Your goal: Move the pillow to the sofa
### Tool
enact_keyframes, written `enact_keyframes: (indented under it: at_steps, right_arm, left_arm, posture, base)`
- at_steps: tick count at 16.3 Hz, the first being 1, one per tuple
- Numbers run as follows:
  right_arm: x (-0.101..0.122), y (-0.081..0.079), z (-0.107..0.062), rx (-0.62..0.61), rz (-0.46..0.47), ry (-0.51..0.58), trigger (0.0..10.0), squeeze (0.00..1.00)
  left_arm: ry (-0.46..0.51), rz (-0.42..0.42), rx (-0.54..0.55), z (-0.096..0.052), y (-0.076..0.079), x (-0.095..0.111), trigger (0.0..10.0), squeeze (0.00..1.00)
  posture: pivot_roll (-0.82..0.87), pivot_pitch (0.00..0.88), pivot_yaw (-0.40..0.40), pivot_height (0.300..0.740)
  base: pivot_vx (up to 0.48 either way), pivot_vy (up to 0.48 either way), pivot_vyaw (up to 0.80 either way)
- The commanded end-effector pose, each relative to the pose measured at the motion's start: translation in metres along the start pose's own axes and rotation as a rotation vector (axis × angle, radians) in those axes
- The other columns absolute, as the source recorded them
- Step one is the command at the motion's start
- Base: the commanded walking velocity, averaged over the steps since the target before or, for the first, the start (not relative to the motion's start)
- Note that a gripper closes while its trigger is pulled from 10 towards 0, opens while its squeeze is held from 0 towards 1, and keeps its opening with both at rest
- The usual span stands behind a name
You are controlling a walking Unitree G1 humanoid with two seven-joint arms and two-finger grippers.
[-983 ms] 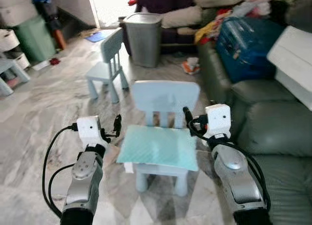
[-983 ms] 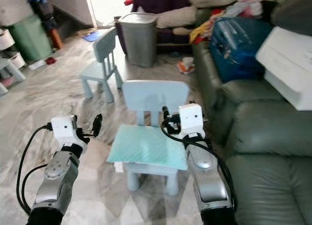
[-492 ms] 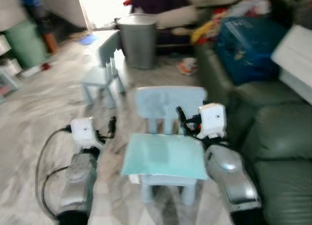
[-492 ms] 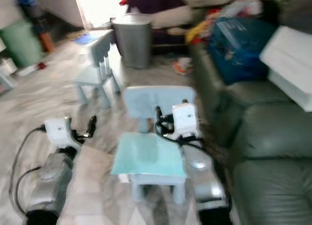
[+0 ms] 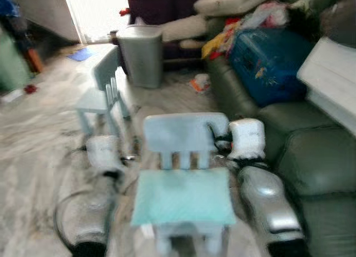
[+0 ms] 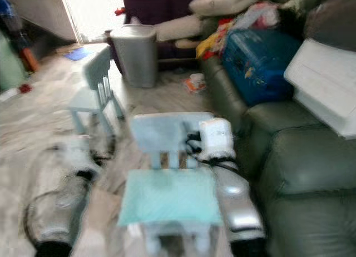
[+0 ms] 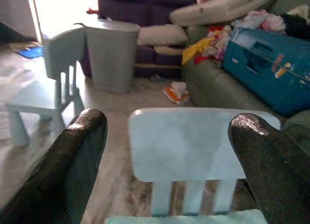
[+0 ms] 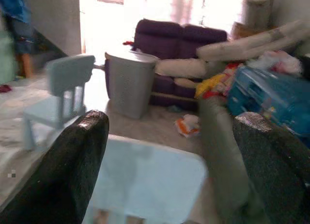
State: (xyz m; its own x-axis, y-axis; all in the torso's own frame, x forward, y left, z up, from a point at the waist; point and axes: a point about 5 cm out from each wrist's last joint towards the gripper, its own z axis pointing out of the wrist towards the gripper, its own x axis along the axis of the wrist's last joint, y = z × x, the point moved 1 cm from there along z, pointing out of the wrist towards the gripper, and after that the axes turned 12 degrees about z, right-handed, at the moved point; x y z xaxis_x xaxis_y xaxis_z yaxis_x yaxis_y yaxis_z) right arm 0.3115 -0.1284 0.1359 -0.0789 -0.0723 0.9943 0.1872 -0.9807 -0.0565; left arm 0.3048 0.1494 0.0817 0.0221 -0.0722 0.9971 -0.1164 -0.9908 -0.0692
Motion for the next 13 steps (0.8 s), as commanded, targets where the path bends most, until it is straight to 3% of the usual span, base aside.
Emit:
enact_keyframes:
  at_steps: [1,5,8,11,13]
  right_arm:
    - [0.0075,-0.0109,0.0036,0.029,0.010,0.031,10.0,0.00]
    - [0.0058,-0.0107,0.0034,0.020,0.020,0.016,10.0,0.00]
    - [0.0052,-0.0102,0.0030,0.019,0.020,0.015,10.0,0.00]
    - [0.0053,-0.0106,0.0030,0.022,0.023,0.013,10.0,0.00]
    - [0.0040,-0.0110,0.0033,0.022,0.028,0.003,10.0,0.00]
  left_arm:
    - [-0.033,0.023,0.055,-0.0010,-0.0159,-0.0028,10.0,0.00]
    - [-0.048,0.010,0.054,0.0013,-0.0138,-0.0037,10.0,0.00]
    - [-0.047,0.011,0.054,0.0013,-0.0135,-0.0029,10.0,0.00]
    - [-0.046,0.007,0.062,0.0014,-0.0150,-0.0024,10.0,0.00]
    - [-0.047,0.007,0.064,0.0014,-0.0152,-0.0027,10.0,0.00]
  posture:
    - [-0.12,0.000,0.032,0.740]
    - [-0.12,0.000,0.032,0.740]
    - [-0.12,0.000,0.033,0.740]
    - [-0.12,0.000,0.031,0.740]
    - [-0.12,0.000,0.031,0.740]
  base:
    - [0.000,0.000,0.00]
    - [0.000,0.000,-0.10]
    - [0.000,0.000,-0.80]
    - [0.000,0.000,-0.15]
    - [0.000,0.000,-0.80]
